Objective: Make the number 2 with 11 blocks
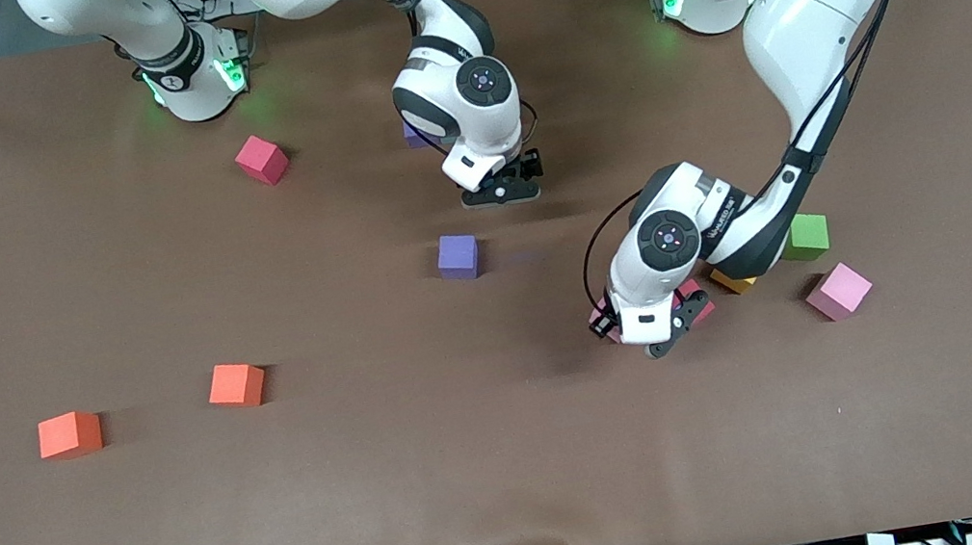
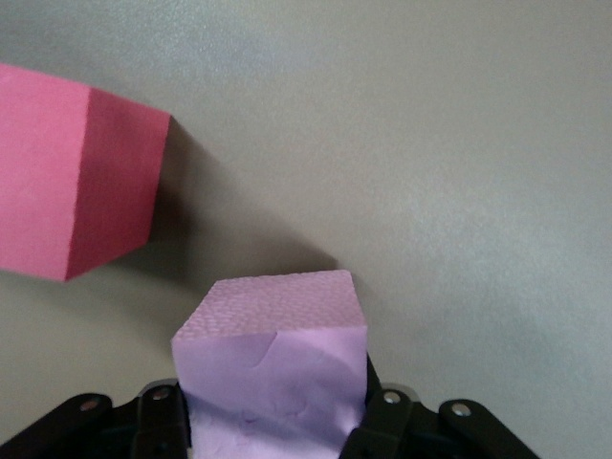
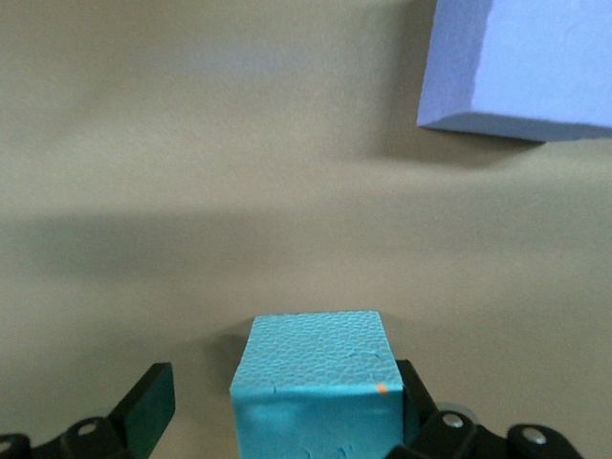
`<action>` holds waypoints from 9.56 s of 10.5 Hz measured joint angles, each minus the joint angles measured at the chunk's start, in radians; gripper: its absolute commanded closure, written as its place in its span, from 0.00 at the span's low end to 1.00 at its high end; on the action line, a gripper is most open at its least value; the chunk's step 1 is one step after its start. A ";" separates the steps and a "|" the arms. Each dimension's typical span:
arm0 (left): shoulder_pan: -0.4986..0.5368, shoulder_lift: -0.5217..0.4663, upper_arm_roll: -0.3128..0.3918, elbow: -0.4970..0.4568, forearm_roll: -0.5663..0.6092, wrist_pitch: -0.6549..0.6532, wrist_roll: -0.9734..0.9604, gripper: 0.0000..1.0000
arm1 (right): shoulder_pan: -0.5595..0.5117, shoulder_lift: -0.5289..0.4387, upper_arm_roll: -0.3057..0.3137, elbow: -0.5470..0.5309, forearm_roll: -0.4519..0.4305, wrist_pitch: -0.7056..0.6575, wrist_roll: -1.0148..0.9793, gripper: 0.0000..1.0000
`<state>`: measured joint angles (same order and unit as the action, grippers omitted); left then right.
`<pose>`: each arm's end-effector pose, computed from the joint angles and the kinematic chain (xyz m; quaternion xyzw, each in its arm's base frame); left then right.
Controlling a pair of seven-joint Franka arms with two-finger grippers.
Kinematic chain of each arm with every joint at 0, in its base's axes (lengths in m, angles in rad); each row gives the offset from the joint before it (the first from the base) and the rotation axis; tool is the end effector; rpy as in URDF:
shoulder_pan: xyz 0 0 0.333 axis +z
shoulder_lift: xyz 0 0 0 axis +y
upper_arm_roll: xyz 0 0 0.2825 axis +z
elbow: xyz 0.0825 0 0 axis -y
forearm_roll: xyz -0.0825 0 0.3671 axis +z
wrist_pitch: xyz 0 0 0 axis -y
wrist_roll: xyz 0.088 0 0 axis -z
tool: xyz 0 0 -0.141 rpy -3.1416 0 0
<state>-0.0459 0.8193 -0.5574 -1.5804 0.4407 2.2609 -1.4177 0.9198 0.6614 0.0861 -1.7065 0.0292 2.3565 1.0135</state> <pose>0.5738 -0.3290 0.1608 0.9431 0.3311 -0.0242 0.0194 0.3443 0.5407 0.1598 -0.9990 0.0231 0.0336 0.0155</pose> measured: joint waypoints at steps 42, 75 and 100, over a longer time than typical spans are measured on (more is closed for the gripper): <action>0.162 -0.192 -0.349 -0.150 -0.050 -0.151 -0.613 0.56 | -0.057 -0.115 -0.086 -0.150 -0.037 -0.071 0.884 1.00; -0.382 -0.112 -0.102 -0.151 -0.116 0.058 -1.368 0.58 | -0.615 -0.289 -0.089 -0.150 0.043 -0.273 -0.640 1.00; -0.479 -0.064 -0.014 -0.155 -0.021 0.036 -1.358 0.55 | -0.654 -0.355 -0.077 -0.194 0.044 -0.283 -0.804 1.00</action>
<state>-0.5253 0.7554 -0.5717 -1.7349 0.4193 2.2967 -2.7761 0.2657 0.3067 0.0092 -1.9008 0.0728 2.0738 0.2092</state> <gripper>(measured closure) 0.423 0.436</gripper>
